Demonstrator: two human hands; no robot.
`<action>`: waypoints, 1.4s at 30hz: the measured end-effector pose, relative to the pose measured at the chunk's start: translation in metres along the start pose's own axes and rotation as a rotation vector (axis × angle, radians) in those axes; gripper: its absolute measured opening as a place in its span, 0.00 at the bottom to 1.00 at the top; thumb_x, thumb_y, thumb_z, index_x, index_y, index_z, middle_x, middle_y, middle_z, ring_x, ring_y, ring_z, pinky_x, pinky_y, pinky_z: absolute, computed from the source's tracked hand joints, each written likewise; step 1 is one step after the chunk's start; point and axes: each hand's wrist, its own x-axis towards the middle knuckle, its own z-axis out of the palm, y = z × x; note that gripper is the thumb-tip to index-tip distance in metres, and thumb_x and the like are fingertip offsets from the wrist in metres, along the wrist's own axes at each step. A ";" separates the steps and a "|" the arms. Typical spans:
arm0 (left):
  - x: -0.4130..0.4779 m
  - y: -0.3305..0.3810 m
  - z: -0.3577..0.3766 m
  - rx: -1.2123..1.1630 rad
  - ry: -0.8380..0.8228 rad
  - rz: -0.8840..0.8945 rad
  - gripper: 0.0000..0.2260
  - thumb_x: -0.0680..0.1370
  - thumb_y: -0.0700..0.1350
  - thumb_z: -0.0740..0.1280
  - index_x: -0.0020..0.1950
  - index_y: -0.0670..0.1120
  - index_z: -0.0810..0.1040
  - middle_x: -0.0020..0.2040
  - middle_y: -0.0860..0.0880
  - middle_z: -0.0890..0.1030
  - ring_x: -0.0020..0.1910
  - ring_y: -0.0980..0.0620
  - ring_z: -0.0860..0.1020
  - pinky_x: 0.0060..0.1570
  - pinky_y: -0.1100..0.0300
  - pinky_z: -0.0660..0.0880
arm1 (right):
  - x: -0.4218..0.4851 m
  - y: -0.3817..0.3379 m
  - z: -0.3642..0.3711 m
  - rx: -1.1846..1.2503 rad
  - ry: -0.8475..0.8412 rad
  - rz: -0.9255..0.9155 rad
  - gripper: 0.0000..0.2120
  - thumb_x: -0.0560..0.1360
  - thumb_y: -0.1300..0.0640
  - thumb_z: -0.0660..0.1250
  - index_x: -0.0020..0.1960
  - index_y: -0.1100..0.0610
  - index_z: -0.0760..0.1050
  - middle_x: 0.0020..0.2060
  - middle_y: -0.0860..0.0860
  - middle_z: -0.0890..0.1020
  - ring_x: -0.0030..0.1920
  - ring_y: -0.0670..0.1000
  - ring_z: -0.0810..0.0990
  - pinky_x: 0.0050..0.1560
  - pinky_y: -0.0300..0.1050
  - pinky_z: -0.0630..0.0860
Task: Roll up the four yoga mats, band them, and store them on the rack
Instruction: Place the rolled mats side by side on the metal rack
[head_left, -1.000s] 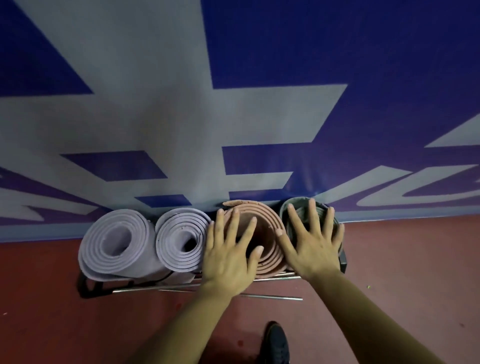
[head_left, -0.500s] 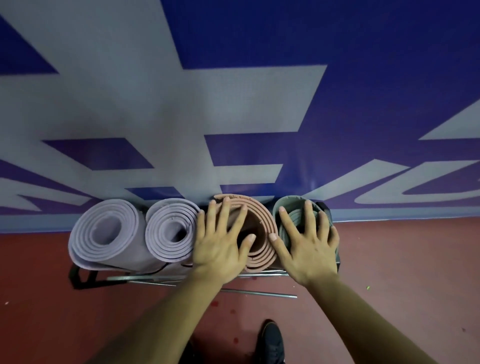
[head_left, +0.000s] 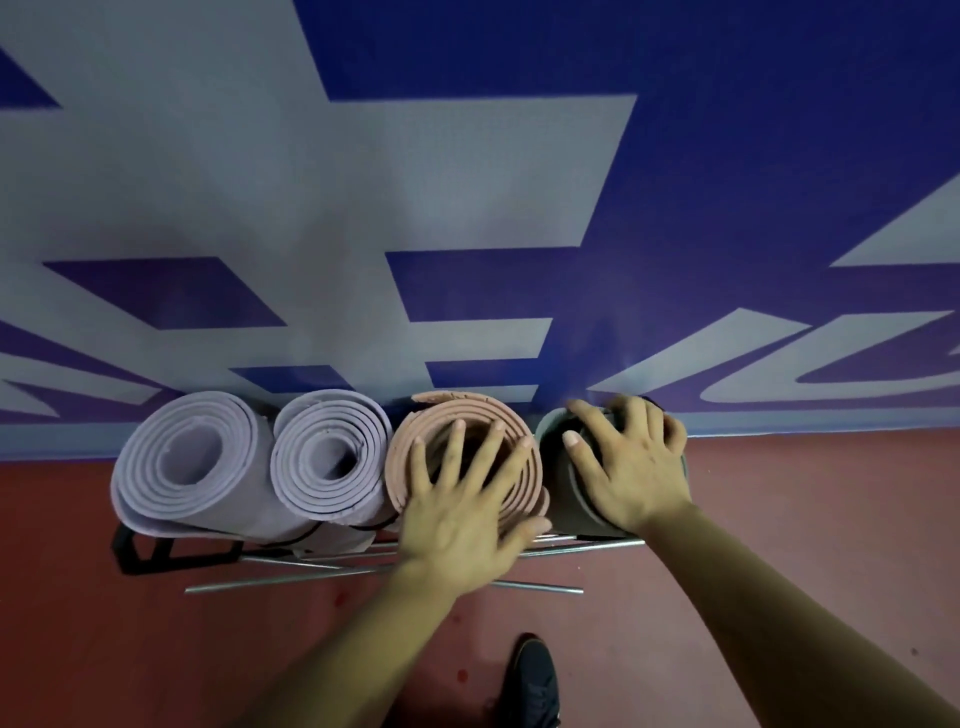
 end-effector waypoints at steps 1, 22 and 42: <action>0.004 -0.005 -0.002 -0.009 -0.007 -0.015 0.34 0.79 0.72 0.46 0.80 0.56 0.61 0.79 0.49 0.66 0.77 0.37 0.64 0.71 0.30 0.58 | 0.000 0.008 -0.003 0.004 0.000 -0.010 0.26 0.80 0.34 0.45 0.70 0.39 0.71 0.63 0.52 0.72 0.68 0.56 0.68 0.69 0.60 0.60; 0.015 -0.006 -0.012 -0.118 0.034 -0.039 0.28 0.82 0.66 0.46 0.80 0.57 0.60 0.79 0.50 0.65 0.79 0.45 0.60 0.72 0.31 0.56 | -0.044 0.006 0.002 0.162 -0.001 0.072 0.34 0.78 0.30 0.50 0.80 0.43 0.62 0.82 0.52 0.56 0.82 0.59 0.49 0.79 0.64 0.51; 0.025 -0.006 0.000 -0.022 0.015 -0.070 0.32 0.80 0.70 0.45 0.82 0.58 0.53 0.82 0.47 0.59 0.81 0.42 0.55 0.74 0.29 0.50 | -0.005 -0.006 0.007 0.004 -0.081 0.039 0.36 0.78 0.29 0.40 0.82 0.40 0.51 0.83 0.51 0.48 0.82 0.57 0.41 0.80 0.62 0.48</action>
